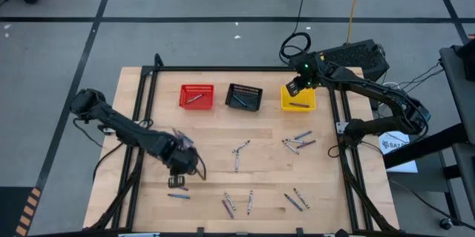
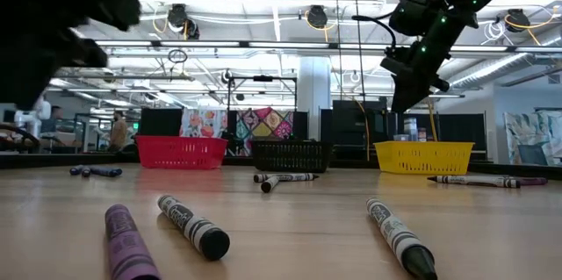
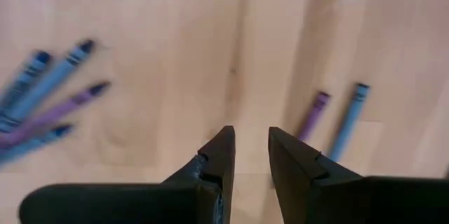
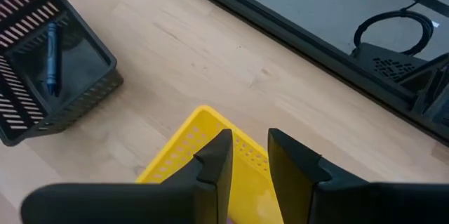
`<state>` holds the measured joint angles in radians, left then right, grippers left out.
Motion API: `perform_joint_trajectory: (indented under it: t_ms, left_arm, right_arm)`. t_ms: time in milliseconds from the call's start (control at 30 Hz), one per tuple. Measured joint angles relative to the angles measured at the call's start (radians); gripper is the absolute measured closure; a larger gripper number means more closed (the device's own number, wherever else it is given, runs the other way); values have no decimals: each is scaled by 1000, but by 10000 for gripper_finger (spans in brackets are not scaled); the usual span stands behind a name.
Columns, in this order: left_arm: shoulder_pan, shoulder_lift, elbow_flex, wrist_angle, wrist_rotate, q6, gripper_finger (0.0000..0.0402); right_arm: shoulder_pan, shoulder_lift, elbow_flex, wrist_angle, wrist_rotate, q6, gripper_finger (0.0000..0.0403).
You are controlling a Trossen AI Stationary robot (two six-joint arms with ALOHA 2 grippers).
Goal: Sort crayons
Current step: Put the blue crayon into the black bin
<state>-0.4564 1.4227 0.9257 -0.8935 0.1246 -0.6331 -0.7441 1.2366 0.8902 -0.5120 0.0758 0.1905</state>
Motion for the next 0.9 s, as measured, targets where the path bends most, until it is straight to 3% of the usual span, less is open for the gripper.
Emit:
perform_joint_trajectory:
  t_ms: [133, 467, 900]
  left_arm:
    - [-97, 0, 0, 46, -22, -135, 320]
    - [-268, 26, 0, 189, -100, -300, 320]
    - [-348, 199, 0, 282, -96, -330, 320]
  right_arm:
    - [0, 0, 0, -13, 0, 0, 323]
    - [0, 0, 0, -44, 0, 30, 323]
    - [0, 0, 0, -75, -2, 37, 323]
